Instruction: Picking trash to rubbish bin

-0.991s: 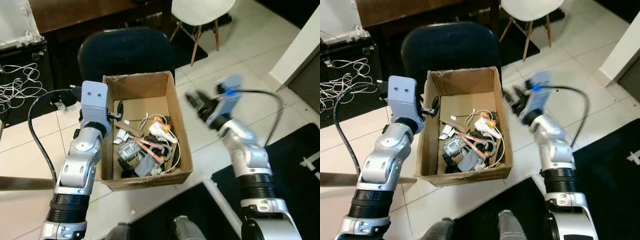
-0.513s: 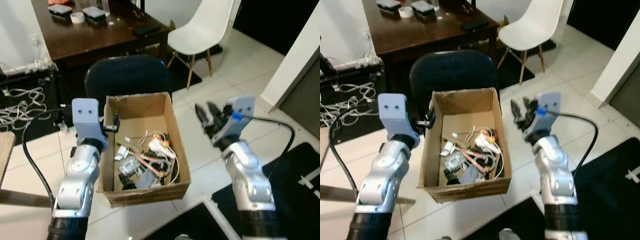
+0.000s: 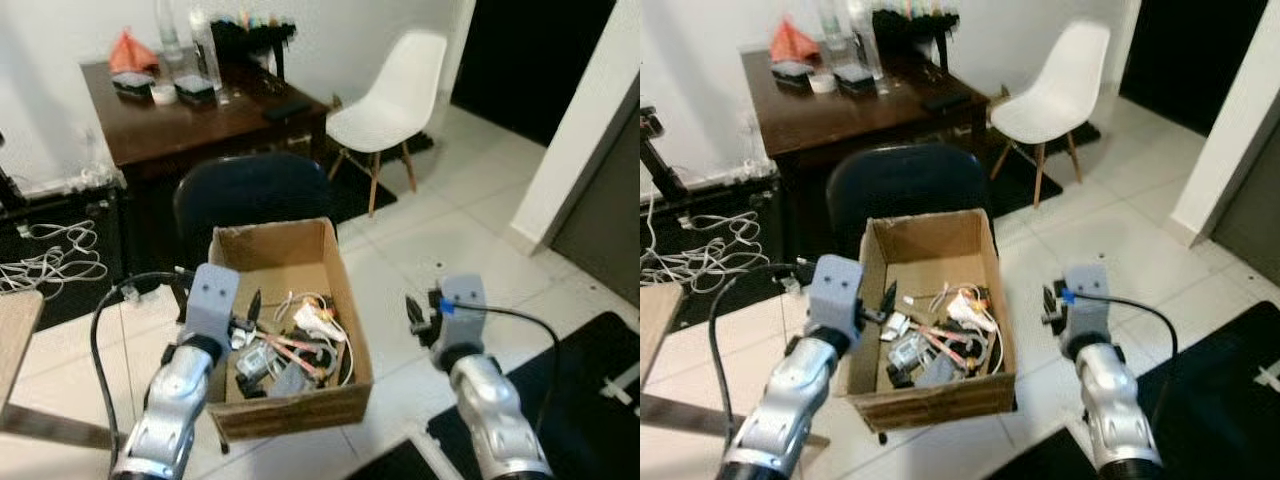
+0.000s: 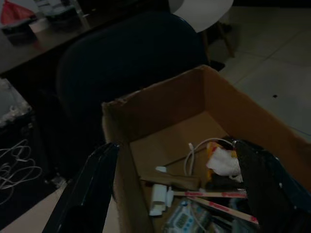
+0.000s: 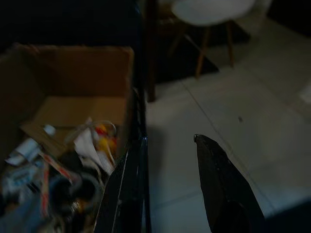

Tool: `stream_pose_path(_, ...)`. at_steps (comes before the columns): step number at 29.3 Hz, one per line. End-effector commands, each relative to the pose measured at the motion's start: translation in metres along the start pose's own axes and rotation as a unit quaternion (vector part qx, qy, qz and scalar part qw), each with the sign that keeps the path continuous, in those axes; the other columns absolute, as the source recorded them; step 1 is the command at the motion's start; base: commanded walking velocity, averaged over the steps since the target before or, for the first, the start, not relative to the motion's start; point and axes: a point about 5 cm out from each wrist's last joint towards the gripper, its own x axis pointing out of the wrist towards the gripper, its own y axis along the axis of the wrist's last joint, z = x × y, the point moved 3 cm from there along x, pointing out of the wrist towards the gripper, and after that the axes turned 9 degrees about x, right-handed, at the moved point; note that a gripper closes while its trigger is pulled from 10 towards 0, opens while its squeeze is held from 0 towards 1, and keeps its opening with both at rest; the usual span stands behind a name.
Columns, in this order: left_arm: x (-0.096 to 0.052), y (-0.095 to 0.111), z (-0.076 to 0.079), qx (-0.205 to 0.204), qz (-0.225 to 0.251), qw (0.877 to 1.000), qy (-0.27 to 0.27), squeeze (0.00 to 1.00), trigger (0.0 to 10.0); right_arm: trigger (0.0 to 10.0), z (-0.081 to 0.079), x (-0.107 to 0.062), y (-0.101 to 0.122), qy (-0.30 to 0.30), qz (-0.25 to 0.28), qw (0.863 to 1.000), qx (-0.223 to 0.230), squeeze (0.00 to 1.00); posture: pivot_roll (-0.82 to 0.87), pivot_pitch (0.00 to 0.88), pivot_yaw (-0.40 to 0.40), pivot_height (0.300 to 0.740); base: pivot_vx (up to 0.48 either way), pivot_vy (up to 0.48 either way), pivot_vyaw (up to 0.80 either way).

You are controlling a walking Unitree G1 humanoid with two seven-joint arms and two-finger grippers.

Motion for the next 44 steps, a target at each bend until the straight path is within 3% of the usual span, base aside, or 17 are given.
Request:
stream_pose_path(1, -0.003, -0.009, 0.002, -0.003, -0.012, 1.0, -0.005, 0.0, 10.0, 10.0, 0.002, -0.003, -0.005, -0.007, 0.0, 1.0, 0.023, 0.0, 0.04, 0.011, 0.033, 0.74, 0.0, 0.0, 0.0)
stream_pose_path(8, -0.003, -0.013, -0.002, 0.0, -0.015, 1.0, 0.005, 0.0, 10.0, 10.0, 0.001, -0.004, -0.005, 0.004, 0.005, 0.999, 0.033, 0.0, 0.04, 0.017, 0.033, 0.74, 0.0, 0.0, 0.0)
stream_pose_path(15, -0.001, -0.016, -0.003, 0.005, -0.018, 1.0, 0.011, 0.0, 10.0, 10.0, -0.016, -0.002, -0.007, 0.048, 0.001, 0.998, 0.042, 0.0, 0.05, 0.035, 0.031, 0.74, 0.0, 0.0, 0.0)
stream_pose_path(44, 0.001, -0.015, -0.001, -0.001, -0.017, 1.0, 0.012, 0.0, 10.0, 10.0, -0.021, -0.004, -0.011, 0.056, -0.005, 0.996, 0.063, 0.0, 0.05, 0.044, 0.042, 0.74, 0.0, 0.0, 0.0)
